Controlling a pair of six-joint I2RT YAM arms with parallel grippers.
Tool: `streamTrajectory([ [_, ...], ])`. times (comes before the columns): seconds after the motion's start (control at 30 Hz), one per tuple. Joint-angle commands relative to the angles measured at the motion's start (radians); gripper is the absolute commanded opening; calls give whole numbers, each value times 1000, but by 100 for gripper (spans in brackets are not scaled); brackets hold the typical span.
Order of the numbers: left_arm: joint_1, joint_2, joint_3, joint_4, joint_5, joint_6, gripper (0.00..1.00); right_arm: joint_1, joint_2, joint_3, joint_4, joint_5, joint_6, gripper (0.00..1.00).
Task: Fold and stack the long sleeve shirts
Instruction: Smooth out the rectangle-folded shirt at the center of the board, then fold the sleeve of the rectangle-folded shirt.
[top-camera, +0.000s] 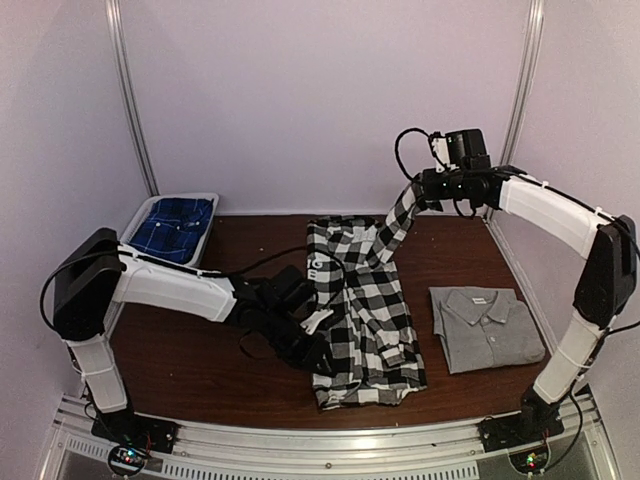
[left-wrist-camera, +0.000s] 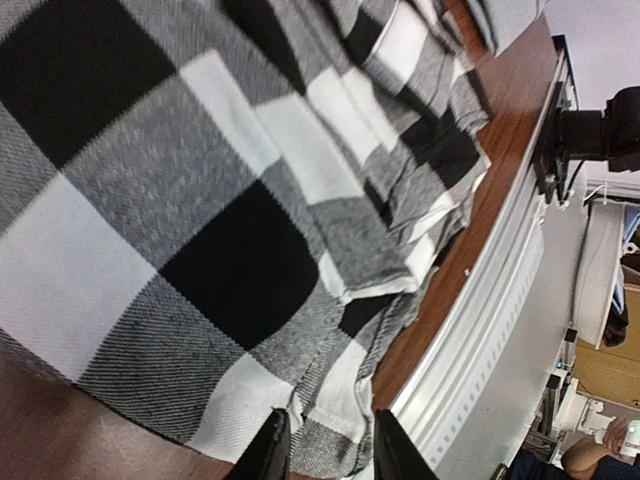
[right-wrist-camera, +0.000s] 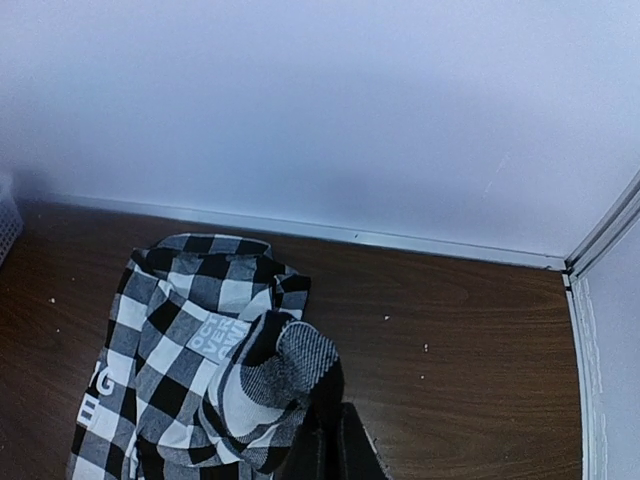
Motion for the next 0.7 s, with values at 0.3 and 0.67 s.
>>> streamTrajectory([
  [0.3,297,102,305,62,8,-12,29,127,-148,-170,-125,-149,25,3],
  [0.67,392,548,755,135,136,-48,29,356,-77,-186,-249,-228,143,4],
])
